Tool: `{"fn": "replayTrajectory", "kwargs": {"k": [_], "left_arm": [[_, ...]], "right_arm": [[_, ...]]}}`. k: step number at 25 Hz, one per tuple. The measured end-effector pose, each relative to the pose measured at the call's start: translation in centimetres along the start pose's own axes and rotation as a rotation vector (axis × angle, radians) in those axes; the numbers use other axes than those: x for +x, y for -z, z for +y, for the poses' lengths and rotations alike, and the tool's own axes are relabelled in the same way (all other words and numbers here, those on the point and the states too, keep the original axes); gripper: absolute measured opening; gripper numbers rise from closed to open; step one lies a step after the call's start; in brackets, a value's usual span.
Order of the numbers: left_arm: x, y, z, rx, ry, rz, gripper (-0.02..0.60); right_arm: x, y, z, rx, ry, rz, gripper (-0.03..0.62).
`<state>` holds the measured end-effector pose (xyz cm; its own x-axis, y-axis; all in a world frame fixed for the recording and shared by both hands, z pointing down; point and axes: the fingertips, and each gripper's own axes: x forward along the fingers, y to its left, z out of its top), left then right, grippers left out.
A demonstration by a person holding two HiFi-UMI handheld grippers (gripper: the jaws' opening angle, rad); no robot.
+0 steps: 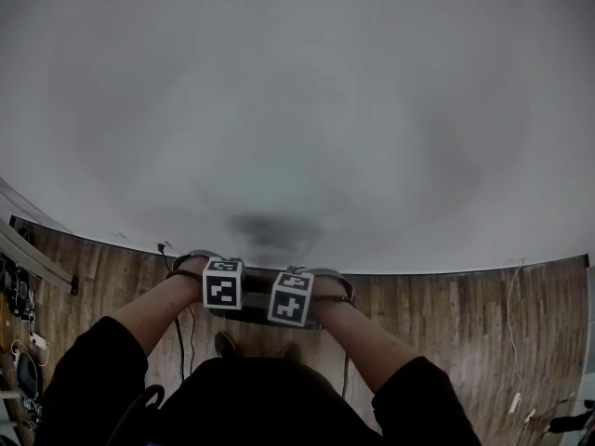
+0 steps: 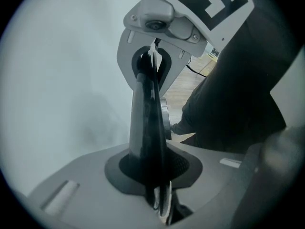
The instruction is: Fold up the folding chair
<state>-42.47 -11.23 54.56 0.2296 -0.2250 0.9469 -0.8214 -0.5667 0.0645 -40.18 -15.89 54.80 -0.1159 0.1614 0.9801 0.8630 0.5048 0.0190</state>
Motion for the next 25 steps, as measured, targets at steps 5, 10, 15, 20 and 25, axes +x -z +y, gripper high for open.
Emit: {"fn": "replayTrajectory", "kwargs": {"k": [5,10,15,20,25], "left_arm": [[-0.4,0.0,1.2,-0.018,-0.041,0.003,0.095],[-0.9,0.9,2.6,-0.04,-0.07,-0.023,0.118],[-1.1,0.8,3.7,-0.051,-0.094,-0.047,0.127],[-1.5,1.0,4.3,-0.053,-0.105,-0.055,0.133],[-1.6,1.4,5.3,-0.045,-0.148,-0.049,0.149]], "right_arm": [[-0.4,1.1,-1.2,0.043,0.049,-0.023,0.095],[-0.5,2.2,-2.4,0.077,0.065,-0.031,0.107],[-0.8,3.1,-3.2,0.087,0.089,-0.053,0.12],[-1.0,3.9,-3.8,0.088,0.099,-0.059,0.127],[-1.1,4.8,-4.9,0.083,0.157,-0.075,0.151]]}}
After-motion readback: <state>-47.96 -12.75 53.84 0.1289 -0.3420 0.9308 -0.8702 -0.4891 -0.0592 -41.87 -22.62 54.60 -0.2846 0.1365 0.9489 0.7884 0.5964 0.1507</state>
